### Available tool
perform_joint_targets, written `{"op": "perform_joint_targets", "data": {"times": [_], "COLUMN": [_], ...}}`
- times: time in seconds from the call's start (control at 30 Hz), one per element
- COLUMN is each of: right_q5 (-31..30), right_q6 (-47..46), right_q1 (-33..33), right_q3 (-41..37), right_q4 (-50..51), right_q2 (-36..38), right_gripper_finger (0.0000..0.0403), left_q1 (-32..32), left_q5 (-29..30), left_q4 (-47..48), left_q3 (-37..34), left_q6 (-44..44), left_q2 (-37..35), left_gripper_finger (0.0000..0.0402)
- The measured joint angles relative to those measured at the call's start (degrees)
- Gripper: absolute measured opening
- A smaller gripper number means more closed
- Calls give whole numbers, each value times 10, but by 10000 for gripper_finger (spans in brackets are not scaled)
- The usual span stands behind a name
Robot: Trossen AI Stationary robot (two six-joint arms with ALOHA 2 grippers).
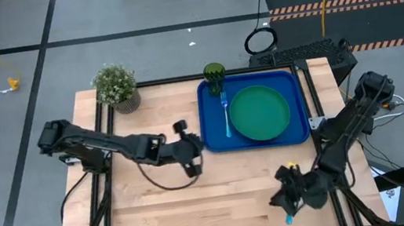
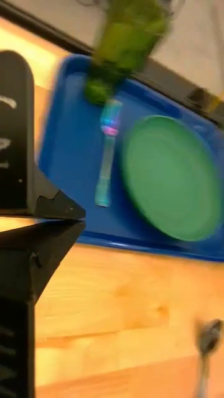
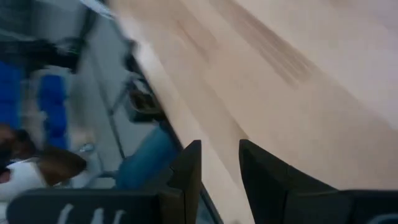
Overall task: Pick and place plate/cup/fork/spoon on tray
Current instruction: Put the blue spoon on the blue serving tray to the left of the blue fork
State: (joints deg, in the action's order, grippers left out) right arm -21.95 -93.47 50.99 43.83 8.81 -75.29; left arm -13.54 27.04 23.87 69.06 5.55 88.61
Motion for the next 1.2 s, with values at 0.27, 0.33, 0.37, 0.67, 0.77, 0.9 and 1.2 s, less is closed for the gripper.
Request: {"op": "perform_joint_targets", "data": {"times": [0.27, 0.33, 0.37, 0.67, 0.77, 0.9, 1.2], "right_q5": [158, 187, 194, 182, 111, 52, -5], "right_q6": [-272, -321, -342, -376, -327, -255, -251], "right_q1": [54, 66, 71, 66, 60, 57, 42], "right_q3": [111, 123, 127, 127, 126, 126, 126], "right_q4": [276, 326, 343, 332, 279, 207, 178], "right_q2": [-42, -52, -59, -144, -163, -171, -157], "right_gripper_finger": [98, 98, 98, 98, 98, 98, 98], "left_q1": [-52, -62, -67, -96, -103, -113, -165], "left_q5": [21, 30, 31, 34, 34, 36, 51], "left_q4": [-2, -18, -16, -16, -17, -27, -101], "left_q3": [-88, -99, -106, -142, -143, -143, -143], "left_q6": [66, 80, 86, 151, 163, 189, 195], "left_q2": [-74, -75, -77, -79, -79, -79, -71], "left_gripper_finger": [19, 19, 19, 19, 19, 19, 19]}}
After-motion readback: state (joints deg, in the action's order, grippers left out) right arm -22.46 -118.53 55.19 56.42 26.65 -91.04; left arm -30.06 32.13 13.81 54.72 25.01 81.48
